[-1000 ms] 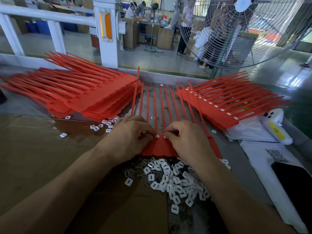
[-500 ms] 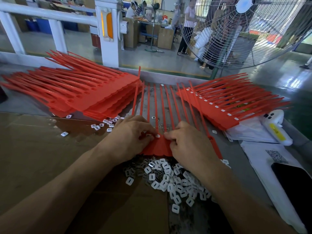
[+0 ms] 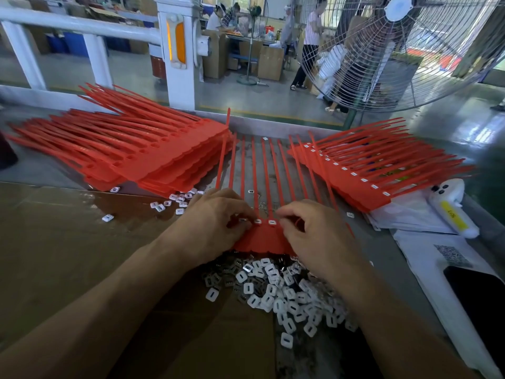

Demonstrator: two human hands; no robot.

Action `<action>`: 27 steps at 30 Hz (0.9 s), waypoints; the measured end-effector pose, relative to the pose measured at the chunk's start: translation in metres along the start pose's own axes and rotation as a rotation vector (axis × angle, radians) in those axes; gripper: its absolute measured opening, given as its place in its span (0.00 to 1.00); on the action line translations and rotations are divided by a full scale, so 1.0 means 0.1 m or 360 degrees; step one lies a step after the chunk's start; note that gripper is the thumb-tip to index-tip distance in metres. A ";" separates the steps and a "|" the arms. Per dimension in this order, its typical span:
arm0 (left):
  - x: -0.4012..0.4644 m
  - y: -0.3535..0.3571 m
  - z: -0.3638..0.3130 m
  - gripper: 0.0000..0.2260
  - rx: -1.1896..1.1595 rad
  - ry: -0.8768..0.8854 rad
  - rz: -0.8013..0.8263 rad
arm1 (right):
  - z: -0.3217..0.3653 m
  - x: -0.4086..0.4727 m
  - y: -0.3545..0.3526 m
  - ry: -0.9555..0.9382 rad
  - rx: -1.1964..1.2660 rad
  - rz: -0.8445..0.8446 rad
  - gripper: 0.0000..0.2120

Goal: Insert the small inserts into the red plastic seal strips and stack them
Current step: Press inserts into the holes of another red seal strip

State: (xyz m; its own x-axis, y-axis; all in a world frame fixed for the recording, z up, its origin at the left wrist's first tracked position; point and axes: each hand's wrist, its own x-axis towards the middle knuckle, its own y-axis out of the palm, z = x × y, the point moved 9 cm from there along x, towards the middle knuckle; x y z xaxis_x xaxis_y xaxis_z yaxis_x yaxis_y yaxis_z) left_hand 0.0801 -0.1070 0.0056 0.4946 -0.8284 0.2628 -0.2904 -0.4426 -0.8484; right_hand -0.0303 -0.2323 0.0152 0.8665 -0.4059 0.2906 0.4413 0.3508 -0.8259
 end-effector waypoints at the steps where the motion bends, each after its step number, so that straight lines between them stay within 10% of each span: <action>1: 0.00 0.00 0.00 0.10 0.0001 0.0002 0.0001 | 0.01 0.00 0.01 -0.0022 0.0041 0.0042 0.08; 13: -0.01 0.00 -0.01 0.10 -0.0007 -0.0005 -0.0016 | 0.50 -0.24 0.27 -0.0480 0.0211 0.0664 0.05; 27: 0.00 -0.01 -0.01 0.09 -0.0033 -0.0018 -0.0013 | 0.55 -0.24 0.28 -0.0388 0.0414 0.0568 0.04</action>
State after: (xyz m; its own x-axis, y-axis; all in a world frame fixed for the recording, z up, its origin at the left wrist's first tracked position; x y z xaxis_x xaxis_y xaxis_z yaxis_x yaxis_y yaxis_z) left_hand 0.0797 -0.1069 0.0065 0.5060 -0.8210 0.2644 -0.3030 -0.4562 -0.8367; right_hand -0.0259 -0.1661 0.0112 0.9896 -0.0243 0.1417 0.1240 0.6431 -0.7557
